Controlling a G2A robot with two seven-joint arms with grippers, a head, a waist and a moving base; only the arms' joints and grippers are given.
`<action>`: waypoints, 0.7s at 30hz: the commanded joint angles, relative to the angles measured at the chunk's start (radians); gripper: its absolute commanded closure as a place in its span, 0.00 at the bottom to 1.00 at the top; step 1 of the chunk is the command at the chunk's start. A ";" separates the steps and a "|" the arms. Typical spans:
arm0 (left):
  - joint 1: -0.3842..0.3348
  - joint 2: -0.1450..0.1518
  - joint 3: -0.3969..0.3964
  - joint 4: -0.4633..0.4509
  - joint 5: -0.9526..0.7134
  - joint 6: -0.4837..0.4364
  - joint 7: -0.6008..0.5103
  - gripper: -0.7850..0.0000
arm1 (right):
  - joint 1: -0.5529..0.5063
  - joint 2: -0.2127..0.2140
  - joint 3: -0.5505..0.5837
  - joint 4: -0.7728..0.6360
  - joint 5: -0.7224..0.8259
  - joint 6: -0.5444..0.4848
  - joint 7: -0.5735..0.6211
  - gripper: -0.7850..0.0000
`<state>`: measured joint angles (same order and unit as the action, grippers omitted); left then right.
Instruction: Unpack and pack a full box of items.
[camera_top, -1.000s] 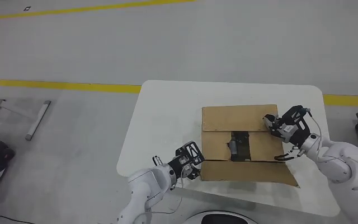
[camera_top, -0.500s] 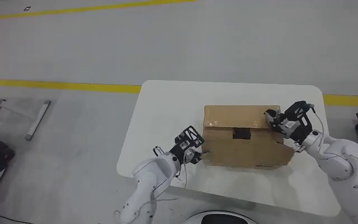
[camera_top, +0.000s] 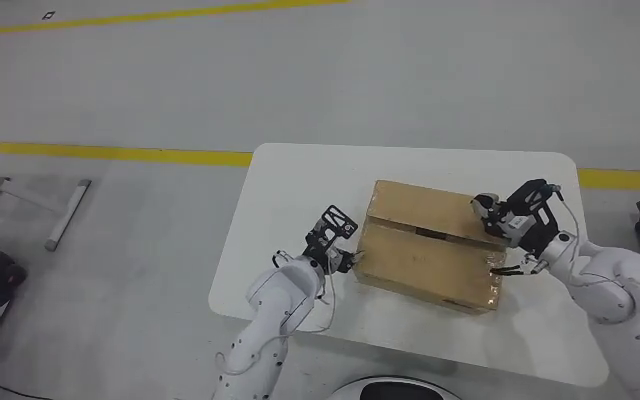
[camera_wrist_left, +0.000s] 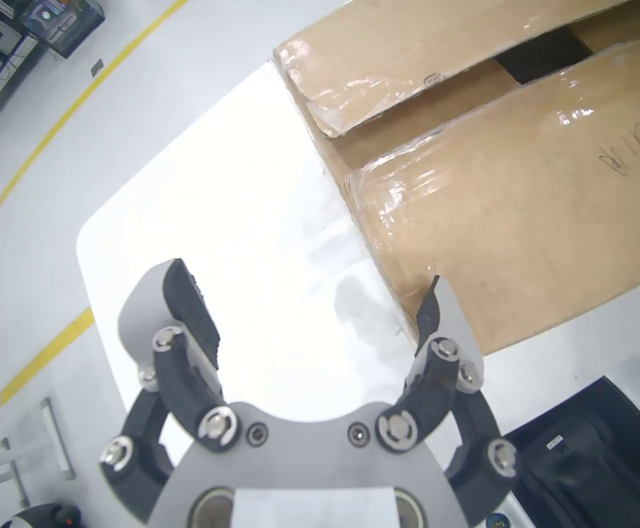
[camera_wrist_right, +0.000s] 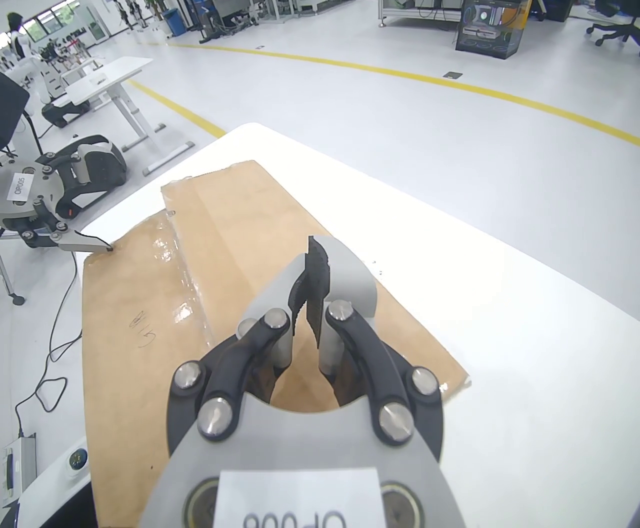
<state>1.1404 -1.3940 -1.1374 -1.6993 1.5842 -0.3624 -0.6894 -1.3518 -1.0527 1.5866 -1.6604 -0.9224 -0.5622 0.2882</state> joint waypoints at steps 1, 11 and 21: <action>-0.005 -0.001 0.006 0.003 -0.001 0.006 -0.006 0.00 | -0.001 0.000 -0.005 -0.017 0.001 0.009 0.001 1.00; -0.014 0.000 0.021 0.001 0.009 0.016 -0.015 0.00 | -0.046 -0.015 -0.123 -0.096 -0.099 0.120 -0.031 1.00; 0.036 0.014 -0.024 -0.081 0.036 0.012 -0.030 0.00 | -0.058 -0.022 -0.159 -0.071 -0.105 0.169 -0.047 1.00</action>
<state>1.1657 -1.3829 -1.1545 -1.7643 1.6070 -0.3452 -0.7192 -1.4108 -1.0748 1.4278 -1.7318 -1.0260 -0.3934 0.2409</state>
